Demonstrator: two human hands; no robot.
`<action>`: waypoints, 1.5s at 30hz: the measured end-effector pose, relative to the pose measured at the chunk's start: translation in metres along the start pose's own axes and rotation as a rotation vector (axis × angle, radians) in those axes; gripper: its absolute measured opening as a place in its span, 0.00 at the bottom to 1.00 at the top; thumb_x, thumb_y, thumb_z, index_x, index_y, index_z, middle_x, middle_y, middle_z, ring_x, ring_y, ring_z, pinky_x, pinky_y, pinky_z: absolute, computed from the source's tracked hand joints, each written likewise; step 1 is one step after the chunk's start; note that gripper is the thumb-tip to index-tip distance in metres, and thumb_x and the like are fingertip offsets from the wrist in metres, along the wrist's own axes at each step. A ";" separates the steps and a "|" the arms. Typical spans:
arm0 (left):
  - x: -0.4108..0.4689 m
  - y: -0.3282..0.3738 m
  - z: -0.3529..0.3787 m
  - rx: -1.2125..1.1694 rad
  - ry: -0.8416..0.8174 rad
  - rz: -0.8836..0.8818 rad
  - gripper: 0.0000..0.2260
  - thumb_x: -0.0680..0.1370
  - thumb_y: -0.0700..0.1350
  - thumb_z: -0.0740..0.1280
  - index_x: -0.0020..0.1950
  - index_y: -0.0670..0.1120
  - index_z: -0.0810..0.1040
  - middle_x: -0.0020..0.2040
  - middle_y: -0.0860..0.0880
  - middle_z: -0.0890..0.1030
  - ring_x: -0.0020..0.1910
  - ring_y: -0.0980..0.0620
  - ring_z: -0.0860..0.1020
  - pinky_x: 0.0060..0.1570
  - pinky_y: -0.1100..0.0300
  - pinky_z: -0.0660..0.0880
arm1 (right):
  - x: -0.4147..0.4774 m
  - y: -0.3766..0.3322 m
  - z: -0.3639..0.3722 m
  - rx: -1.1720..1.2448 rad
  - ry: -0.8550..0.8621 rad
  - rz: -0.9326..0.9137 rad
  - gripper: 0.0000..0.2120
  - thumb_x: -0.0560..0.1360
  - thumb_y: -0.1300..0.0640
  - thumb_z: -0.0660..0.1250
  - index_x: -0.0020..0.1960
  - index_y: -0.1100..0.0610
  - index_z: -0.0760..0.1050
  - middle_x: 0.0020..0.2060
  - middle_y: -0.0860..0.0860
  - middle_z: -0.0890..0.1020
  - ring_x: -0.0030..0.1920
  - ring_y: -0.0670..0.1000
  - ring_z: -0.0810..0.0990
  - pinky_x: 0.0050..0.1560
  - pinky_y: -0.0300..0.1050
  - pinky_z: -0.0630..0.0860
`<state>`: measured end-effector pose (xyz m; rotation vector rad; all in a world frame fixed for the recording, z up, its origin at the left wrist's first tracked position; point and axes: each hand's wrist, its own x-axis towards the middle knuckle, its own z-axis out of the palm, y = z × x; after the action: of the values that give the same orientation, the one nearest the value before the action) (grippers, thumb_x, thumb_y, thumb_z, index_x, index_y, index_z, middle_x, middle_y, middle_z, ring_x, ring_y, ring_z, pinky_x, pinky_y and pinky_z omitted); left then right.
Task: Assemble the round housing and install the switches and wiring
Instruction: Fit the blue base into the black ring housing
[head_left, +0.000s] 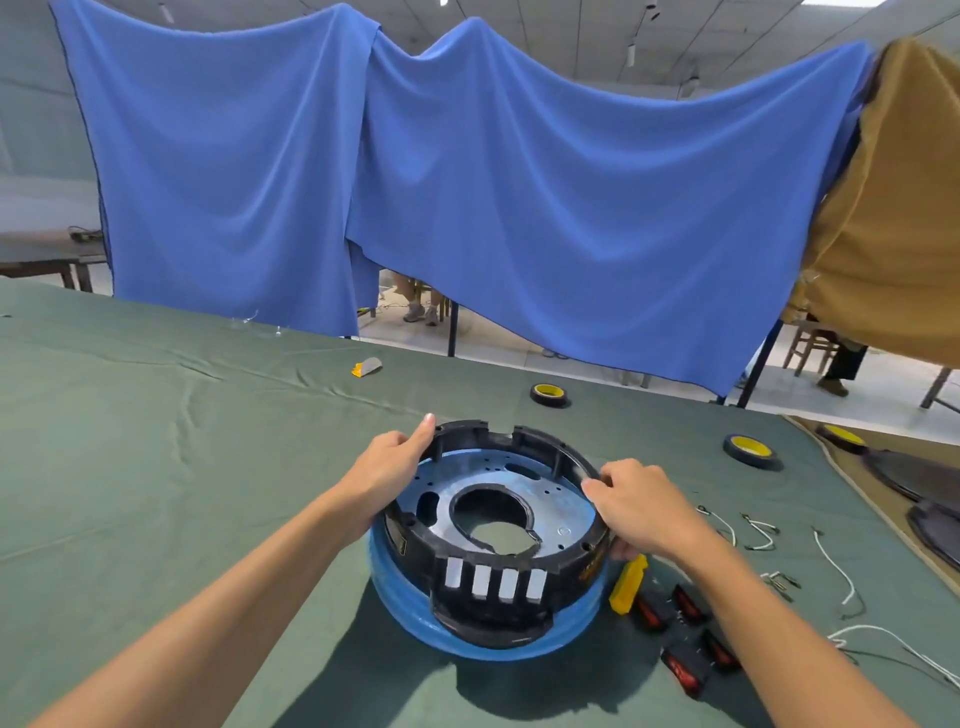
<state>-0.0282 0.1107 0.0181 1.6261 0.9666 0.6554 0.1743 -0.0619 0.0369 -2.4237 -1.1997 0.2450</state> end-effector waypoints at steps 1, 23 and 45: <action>0.001 -0.002 0.001 0.033 0.014 0.010 0.31 0.77 0.68 0.58 0.56 0.39 0.75 0.53 0.41 0.80 0.53 0.40 0.79 0.61 0.42 0.74 | 0.001 0.001 0.001 -0.037 0.016 -0.001 0.16 0.78 0.50 0.55 0.42 0.60 0.73 0.35 0.57 0.82 0.35 0.57 0.82 0.43 0.54 0.80; 0.004 -0.006 -0.007 0.019 0.110 -0.018 0.19 0.78 0.56 0.67 0.61 0.43 0.75 0.56 0.44 0.81 0.57 0.43 0.79 0.62 0.43 0.74 | 0.016 -0.010 0.008 0.143 0.082 -0.016 0.17 0.79 0.49 0.62 0.50 0.62 0.80 0.44 0.59 0.83 0.47 0.59 0.81 0.48 0.55 0.79; 0.010 0.003 -0.006 0.041 0.024 0.004 0.20 0.81 0.57 0.61 0.64 0.43 0.78 0.58 0.47 0.81 0.58 0.47 0.79 0.66 0.47 0.72 | 0.050 -0.026 0.005 0.167 0.030 -0.132 0.13 0.80 0.62 0.62 0.62 0.58 0.78 0.53 0.57 0.82 0.52 0.54 0.78 0.55 0.53 0.77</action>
<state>-0.0272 0.1217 0.0222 1.6600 1.0005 0.6634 0.1850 -0.0068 0.0458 -2.1893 -1.2670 0.2576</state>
